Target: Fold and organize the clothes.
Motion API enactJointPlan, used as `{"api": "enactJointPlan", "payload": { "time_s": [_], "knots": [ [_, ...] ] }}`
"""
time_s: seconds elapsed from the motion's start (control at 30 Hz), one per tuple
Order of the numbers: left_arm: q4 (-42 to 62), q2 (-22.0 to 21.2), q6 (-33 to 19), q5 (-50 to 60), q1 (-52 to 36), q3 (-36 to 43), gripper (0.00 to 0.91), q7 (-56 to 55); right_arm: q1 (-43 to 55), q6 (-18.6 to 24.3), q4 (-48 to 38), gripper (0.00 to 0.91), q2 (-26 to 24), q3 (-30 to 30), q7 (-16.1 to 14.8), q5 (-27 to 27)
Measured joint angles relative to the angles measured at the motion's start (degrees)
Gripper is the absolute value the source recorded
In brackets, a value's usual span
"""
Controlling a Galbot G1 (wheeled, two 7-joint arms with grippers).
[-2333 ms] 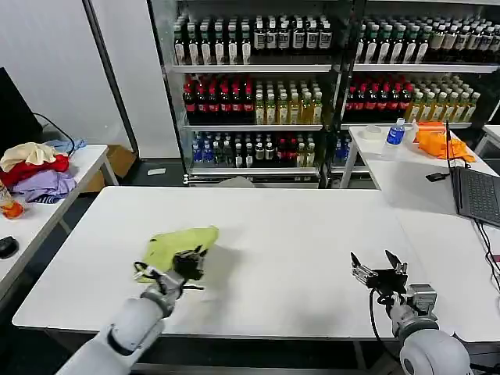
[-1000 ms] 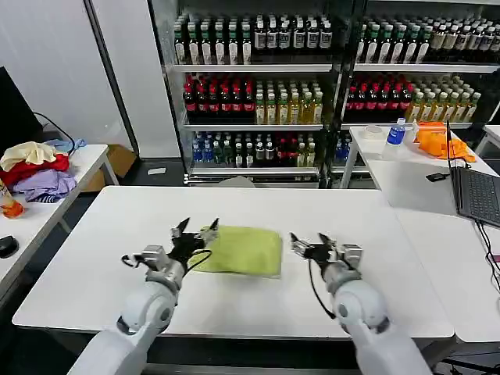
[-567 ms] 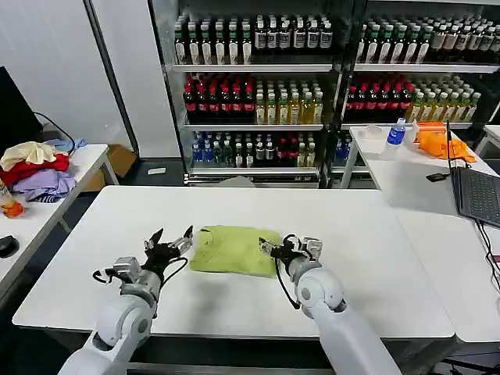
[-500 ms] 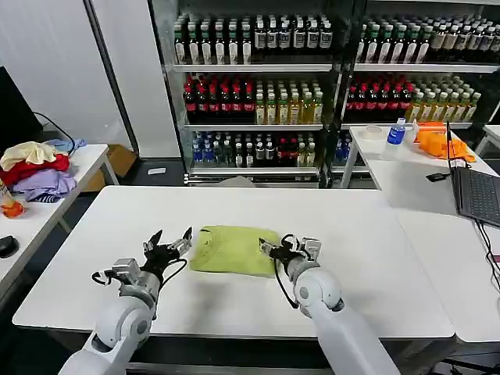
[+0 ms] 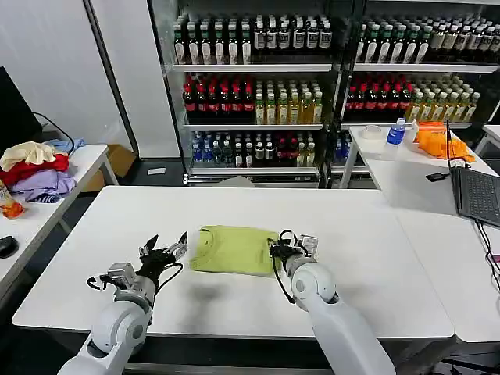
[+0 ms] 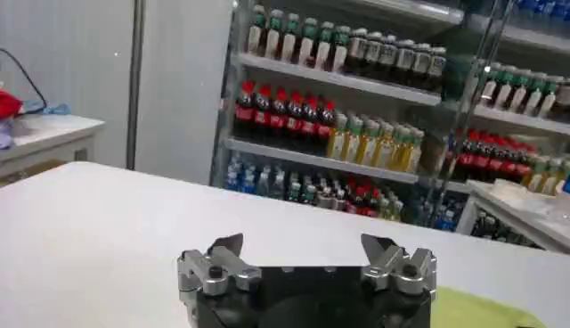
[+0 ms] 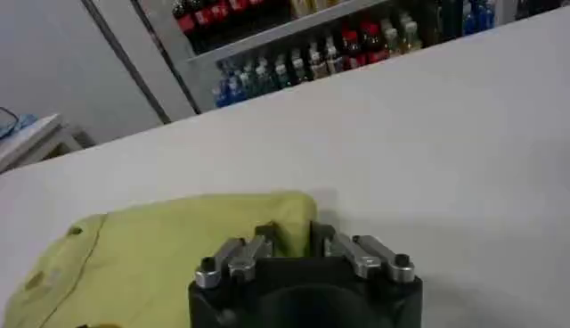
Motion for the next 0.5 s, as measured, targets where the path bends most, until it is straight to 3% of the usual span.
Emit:
{"api": "enactJointPlan", "payload": {
  "time_s": [0.27, 0.5],
  "knots": [
    [0.51, -0.12, -0.09, 0.40, 0.69, -0.34, 0.907, 0.26, 1.39, -0.16, -2.08, 0.000, -0.66, 0.23, -0.78, -1.27],
    [0.55, -0.29, -0.10, 0.52, 1.02, -0.45, 0.907, 0.42, 3.64, -0.50, -4.51, 0.000, -2.55, 0.70, -3.24, -4.40]
  ]
}}
